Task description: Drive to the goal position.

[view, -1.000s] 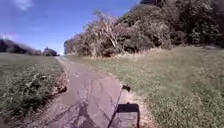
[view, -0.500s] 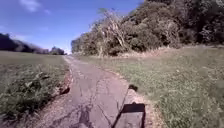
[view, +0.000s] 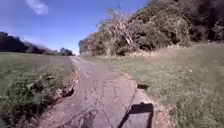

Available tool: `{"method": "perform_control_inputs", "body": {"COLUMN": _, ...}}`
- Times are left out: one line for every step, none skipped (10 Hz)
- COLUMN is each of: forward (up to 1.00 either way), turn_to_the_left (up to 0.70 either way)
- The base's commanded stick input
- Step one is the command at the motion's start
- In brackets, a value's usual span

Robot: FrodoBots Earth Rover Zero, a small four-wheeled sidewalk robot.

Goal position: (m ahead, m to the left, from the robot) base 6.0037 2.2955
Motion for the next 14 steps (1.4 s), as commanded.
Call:
{"method": "perform_control_inputs", "body": {"forward": 0.46, "turn_to_the_left": 0.46}}
{"method": "perform_control_inputs", "body": {"forward": 0.46, "turn_to_the_left": 0.41}}
{"method": "perform_control_inputs", "body": {"forward": 0.46, "turn_to_the_left": 0.37}}
{"method": "perform_control_inputs", "body": {"forward": 0.47, "turn_to_the_left": 0.03}}
{"method": "perform_control_inputs", "body": {"forward": 0.48, "turn_to_the_left": 0.03}}
{"method": "perform_control_inputs", "body": {"forward": 0.48, "turn_to_the_left": 0.04}}
{"method": "perform_control_inputs", "body": {"forward": 0.49, "turn_to_the_left": 0.04}}
{"method": "perform_control_inputs", "body": {"forward": 0.49, "turn_to_the_left": 0.04}}
{"method": "perform_control_inputs", "body": {"forward": 0.5, "turn_to_the_left": 0.04}}
{"method": "perform_control_inputs", "body": {"forward": 0.5, "turn_to_the_left": 0.04}}
{"method": "perform_control_inputs", "body": {"forward": 0.5, "turn_to_the_left": 0.03}}
{"method": "perform_control_inputs", "body": {"forward": 0.5, "turn_to_the_left": 0.04}}
{"method": "perform_control_inputs", "body": {"forward": 0.5, "turn_to_the_left": 0.04}}
{"method": "perform_control_inputs", "body": {"forward": 0.5, "turn_to_the_left": 0.04}}
